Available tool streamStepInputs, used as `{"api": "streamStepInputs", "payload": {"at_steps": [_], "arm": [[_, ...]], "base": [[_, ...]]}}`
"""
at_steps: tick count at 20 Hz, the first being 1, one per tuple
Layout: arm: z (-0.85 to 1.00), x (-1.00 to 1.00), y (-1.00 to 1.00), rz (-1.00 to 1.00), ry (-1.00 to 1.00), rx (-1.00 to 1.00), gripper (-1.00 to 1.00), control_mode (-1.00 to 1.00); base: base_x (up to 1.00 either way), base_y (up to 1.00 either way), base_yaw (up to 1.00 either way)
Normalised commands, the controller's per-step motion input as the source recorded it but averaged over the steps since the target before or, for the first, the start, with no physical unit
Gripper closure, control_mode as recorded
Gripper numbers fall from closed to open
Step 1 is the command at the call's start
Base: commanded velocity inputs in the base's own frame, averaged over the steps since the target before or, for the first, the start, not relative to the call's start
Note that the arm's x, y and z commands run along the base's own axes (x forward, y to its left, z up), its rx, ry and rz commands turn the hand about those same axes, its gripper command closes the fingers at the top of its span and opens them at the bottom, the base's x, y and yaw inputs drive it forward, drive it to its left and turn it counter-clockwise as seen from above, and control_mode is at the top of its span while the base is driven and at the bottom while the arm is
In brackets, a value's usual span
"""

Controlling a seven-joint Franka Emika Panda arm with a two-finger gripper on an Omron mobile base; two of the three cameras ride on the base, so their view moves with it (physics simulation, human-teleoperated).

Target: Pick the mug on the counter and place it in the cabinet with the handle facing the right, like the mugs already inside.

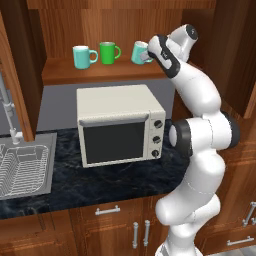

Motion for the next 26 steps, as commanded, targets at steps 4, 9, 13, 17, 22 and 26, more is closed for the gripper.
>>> {"api": "streamStepInputs", "payload": {"at_steps": [4, 9, 13, 17, 22, 26], "arm": [[0.0, 0.19, 0.0, 0.12, 0.0, 0.0, 1.0, -1.0], [0.0, 0.16, 0.0, 0.12, 0.0, 0.0, 1.0, -1.0], [0.0, 0.12, 0.0, 0.11, 0.0, 0.0, 1.0, -1.0], [0.0, 0.13, 0.0, 0.11, 0.0, 0.0, 1.0, -1.0], [0.0, 0.16, 0.01, 0.09, 0.0, 0.0, -1.0, -1.0], [0.0, 0.04, 0.0, 0.07, 0.0, -0.03, -1.0, -1.0]], "base": [[0.0, 0.0, 0.0], [0.0, 0.0, 0.0], [0.0, 0.0, 0.0], [0.0, 0.0, 0.0], [0.0, 0.0, 0.0], [0.0, 0.0, 0.0]]}}
